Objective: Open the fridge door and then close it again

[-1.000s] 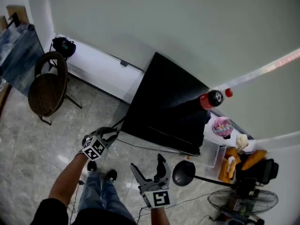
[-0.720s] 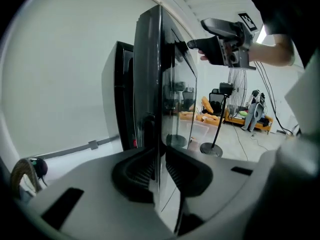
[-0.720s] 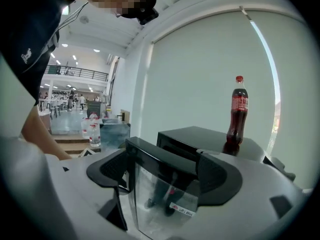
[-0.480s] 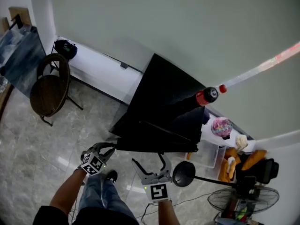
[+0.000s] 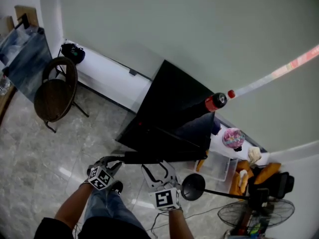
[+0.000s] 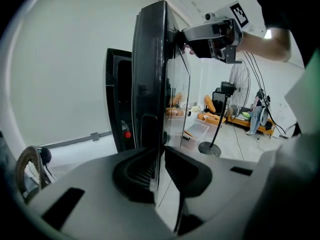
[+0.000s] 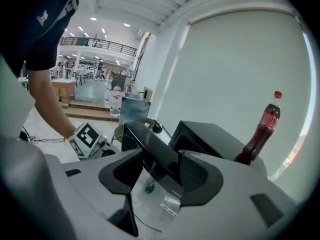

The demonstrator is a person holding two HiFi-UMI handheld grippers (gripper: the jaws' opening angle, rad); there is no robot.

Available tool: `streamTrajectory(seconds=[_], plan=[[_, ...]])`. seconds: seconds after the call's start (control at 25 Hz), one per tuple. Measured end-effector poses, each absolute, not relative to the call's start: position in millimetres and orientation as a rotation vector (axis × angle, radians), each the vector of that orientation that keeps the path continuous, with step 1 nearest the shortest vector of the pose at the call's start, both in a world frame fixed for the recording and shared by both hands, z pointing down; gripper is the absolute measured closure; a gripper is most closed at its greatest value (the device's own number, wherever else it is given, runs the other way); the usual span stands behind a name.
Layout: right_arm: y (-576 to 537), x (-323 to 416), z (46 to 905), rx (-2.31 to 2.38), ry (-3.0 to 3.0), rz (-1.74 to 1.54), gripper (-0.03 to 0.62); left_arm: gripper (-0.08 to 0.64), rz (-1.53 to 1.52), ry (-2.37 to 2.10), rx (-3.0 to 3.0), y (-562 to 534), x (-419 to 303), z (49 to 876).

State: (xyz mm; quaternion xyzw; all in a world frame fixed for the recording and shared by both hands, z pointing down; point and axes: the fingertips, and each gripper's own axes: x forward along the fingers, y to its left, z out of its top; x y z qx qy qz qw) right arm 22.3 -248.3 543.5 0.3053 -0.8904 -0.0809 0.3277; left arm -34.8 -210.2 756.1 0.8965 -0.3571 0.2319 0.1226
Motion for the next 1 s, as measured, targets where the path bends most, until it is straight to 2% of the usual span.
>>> streamTrajectory(seconds=[0.16, 1.0], plan=[[-240.2, 22.5, 542.7, 0.765, -2.341, -0.26, 0.373, 0.499, 0.675, -1.079, 2.585, -200.6, -31.2, 757.2], [-173.5, 62.6, 544.1, 0.557, -2.417, -0.299, 0.373, 0.505, 0.684, -1.275, 2.422, -121.1, 19.0, 757.5]])
